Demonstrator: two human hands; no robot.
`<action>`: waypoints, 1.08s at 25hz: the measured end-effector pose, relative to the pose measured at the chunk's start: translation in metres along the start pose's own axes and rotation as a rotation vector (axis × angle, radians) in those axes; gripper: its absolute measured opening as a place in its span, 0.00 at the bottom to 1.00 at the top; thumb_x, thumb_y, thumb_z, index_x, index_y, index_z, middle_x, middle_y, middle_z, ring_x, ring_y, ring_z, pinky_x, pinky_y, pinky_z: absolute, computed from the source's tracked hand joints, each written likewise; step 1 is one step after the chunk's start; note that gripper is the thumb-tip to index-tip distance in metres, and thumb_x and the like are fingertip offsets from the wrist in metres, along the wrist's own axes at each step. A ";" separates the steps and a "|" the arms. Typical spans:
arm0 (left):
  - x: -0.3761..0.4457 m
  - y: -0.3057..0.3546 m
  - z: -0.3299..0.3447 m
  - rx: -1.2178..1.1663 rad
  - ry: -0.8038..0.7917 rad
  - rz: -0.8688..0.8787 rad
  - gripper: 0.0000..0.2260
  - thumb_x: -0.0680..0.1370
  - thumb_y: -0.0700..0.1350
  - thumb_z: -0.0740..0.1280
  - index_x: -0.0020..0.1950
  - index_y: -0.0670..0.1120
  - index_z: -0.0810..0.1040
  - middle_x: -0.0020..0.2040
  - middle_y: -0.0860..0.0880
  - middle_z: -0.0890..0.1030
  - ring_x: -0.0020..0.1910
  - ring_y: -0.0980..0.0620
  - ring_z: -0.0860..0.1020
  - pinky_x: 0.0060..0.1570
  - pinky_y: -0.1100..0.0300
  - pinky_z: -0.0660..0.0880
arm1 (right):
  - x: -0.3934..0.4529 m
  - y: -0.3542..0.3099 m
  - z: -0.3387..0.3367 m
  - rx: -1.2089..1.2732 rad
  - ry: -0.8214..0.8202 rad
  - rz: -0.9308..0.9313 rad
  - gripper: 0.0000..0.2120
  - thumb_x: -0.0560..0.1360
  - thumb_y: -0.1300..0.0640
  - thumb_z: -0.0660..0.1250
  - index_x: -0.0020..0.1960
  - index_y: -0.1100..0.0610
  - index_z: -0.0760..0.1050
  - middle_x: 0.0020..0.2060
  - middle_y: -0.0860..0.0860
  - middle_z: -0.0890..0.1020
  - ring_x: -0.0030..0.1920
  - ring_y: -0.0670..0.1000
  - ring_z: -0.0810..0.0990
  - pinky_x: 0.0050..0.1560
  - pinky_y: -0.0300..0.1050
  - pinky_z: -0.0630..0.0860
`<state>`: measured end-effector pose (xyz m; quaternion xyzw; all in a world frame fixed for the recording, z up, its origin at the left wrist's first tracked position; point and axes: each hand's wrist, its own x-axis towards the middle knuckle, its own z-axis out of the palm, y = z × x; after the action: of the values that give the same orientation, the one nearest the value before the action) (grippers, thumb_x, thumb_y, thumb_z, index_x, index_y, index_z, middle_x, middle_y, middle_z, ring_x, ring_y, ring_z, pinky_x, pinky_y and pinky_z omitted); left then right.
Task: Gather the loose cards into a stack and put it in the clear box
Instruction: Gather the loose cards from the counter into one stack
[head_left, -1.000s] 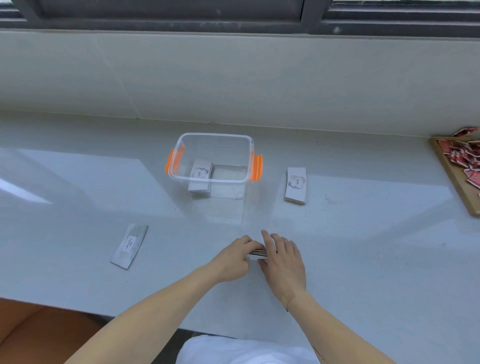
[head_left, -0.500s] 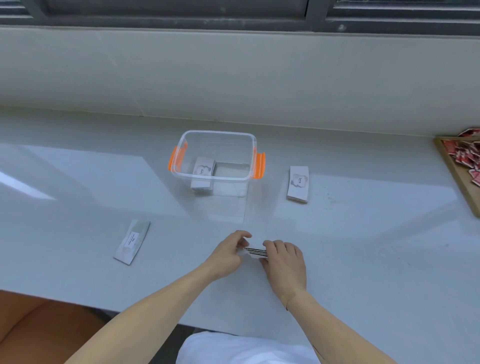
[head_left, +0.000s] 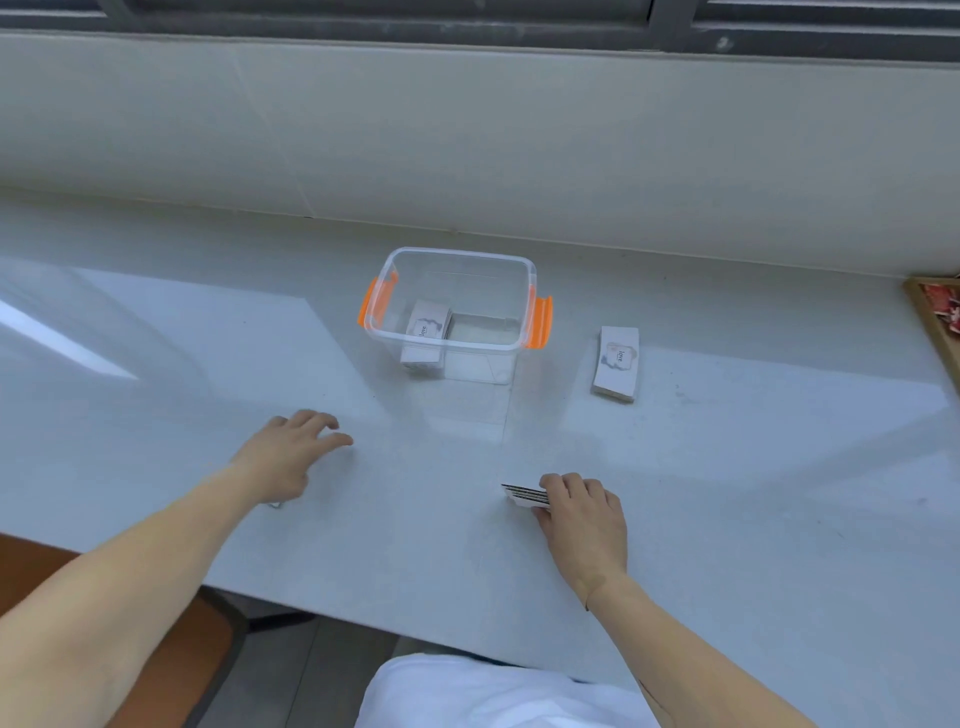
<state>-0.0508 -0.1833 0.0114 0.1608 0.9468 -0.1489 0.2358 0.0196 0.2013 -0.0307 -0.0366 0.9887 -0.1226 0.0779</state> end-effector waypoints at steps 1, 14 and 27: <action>-0.003 -0.013 0.000 0.076 -0.019 0.014 0.39 0.69 0.35 0.58 0.76 0.60 0.56 0.77 0.52 0.58 0.75 0.47 0.57 0.64 0.54 0.65 | 0.000 0.000 0.000 -0.004 -0.001 0.000 0.10 0.75 0.52 0.68 0.54 0.53 0.75 0.47 0.50 0.81 0.48 0.57 0.76 0.50 0.50 0.72; -0.007 -0.031 0.016 0.062 -0.131 -0.023 0.49 0.67 0.46 0.77 0.77 0.61 0.47 0.79 0.52 0.49 0.75 0.50 0.59 0.63 0.57 0.68 | -0.003 -0.003 0.001 -0.002 0.015 0.017 0.10 0.73 0.53 0.70 0.53 0.53 0.76 0.45 0.50 0.81 0.46 0.58 0.77 0.47 0.51 0.73; 0.007 -0.029 -0.005 -0.086 0.238 -0.174 0.10 0.73 0.41 0.71 0.53 0.49 0.78 0.55 0.44 0.69 0.51 0.41 0.68 0.44 0.51 0.70 | 0.002 0.000 0.001 -0.010 -0.030 0.031 0.11 0.76 0.50 0.65 0.57 0.51 0.74 0.49 0.48 0.80 0.50 0.56 0.75 0.52 0.48 0.71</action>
<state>-0.0695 -0.2059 0.0179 0.0846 0.9839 -0.1076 0.1147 0.0182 0.2004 -0.0320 -0.0235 0.9884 -0.1160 0.0947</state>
